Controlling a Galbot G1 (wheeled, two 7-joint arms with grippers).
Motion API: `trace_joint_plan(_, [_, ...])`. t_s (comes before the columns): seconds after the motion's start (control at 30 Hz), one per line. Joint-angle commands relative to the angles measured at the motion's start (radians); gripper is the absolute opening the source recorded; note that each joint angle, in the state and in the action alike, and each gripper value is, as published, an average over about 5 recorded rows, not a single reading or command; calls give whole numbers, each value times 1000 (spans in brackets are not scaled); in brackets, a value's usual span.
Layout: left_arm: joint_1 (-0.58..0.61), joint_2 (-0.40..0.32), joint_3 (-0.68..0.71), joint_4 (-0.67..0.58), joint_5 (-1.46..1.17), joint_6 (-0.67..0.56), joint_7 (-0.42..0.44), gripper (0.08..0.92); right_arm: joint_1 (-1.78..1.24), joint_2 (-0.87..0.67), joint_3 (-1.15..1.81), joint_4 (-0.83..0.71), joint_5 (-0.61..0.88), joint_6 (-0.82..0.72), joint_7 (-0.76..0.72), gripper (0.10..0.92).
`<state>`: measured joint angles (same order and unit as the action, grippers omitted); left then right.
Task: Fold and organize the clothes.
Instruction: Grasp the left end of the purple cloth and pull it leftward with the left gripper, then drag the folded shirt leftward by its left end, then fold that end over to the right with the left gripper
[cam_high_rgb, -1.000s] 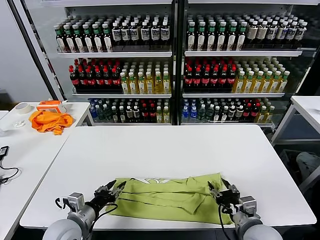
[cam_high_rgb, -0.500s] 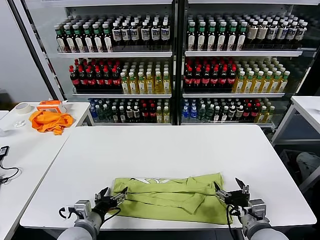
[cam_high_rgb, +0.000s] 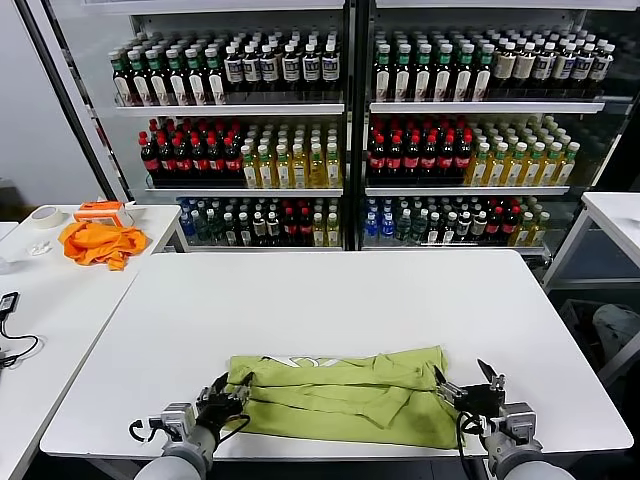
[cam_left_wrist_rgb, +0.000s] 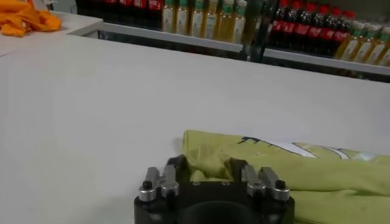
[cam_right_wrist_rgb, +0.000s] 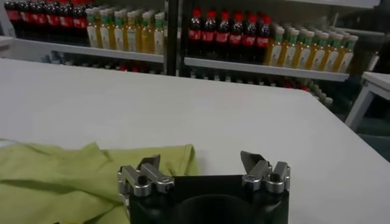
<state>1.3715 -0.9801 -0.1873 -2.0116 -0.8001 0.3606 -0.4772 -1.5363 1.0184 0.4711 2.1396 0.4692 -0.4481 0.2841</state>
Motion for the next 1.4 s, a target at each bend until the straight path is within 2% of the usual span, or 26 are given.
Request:
trace_joint_plan(0.03, [-3, -14, 18, 3, -1, 11, -22, 429, -4, 3, 3, -1, -10, 1, 8, 823])
trace_joint_plan(0.3, [-5, -27, -6, 8, 26, 29, -5, 204, -4, 5, 0, 0, -17, 3, 11, 823])
trace_joint_plan(0.43, [-7, -14, -59, -14, 177, 105, 25, 114, -7, 2, 8, 5, -21, 2, 11, 823])
trace_joint_plan(0.67, [23, 59, -251, -64, 272, 171, 61, 106, -26, -3, 42, 16, -23, 0, 10, 823])
trace_joint_plan(1.03, [56, 161, -548, 29, 341, 216, 167, 106, -20, 2, 51, 8, -22, 1, 8, 823])
trace_joint_plan(1.17, [57, 157, -528, -16, 272, 217, 161, 106, -20, 1, 55, 7, -22, 1, 7, 823])
trace_joint_plan(1.4, [53, 105, -425, -272, -122, 220, 120, 106, -26, -10, 70, 11, -22, -1, 8, 823])
